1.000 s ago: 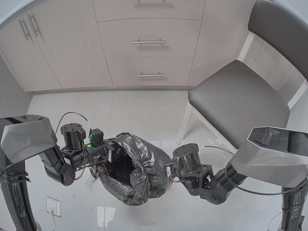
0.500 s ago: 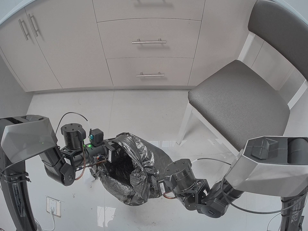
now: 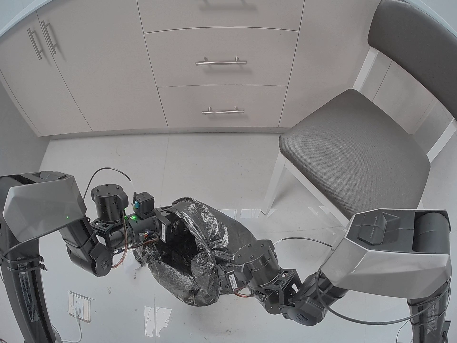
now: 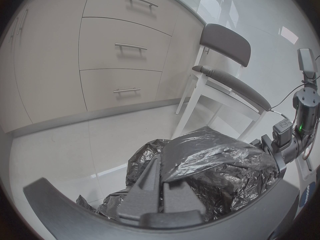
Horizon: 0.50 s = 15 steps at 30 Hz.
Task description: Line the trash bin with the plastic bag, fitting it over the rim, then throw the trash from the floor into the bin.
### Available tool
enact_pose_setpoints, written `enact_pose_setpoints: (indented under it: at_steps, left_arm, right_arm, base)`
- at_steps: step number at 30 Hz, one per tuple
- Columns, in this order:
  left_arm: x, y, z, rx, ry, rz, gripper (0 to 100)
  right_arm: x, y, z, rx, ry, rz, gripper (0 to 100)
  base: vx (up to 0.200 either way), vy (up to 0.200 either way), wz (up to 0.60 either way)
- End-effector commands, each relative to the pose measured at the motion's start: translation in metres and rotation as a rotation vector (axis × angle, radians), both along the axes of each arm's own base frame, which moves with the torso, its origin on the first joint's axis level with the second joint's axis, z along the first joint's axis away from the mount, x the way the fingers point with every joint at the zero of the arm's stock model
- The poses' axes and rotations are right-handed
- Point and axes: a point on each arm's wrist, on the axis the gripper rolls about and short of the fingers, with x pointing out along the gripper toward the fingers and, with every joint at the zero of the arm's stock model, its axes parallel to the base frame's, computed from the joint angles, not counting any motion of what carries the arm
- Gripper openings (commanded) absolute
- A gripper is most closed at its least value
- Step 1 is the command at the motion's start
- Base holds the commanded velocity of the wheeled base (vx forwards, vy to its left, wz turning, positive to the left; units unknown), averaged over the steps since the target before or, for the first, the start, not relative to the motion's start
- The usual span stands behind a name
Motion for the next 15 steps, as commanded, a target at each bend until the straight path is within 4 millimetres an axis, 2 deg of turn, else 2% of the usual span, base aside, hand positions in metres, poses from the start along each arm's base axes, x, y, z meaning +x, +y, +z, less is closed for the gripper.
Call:
enact_pose_setpoints:
  at_steps: [1,15]
  left_arm:
    - [-0.0004,-0.0007,-0.0006,0.001,0.002,-0.002,0]
    - [-0.0001,-0.0008,-0.0009,0.001,0.002,-0.002,0]
  right_arm:
    - [0.0075,0.0074,-0.0115,-0.019,-0.004,0.009,100]
    - [0.0148,0.0114,-0.0139,-0.006,-0.014,0.002,100]
  base:
    - [0.000,0.000,0.00]
    - [0.000,0.000,0.00]
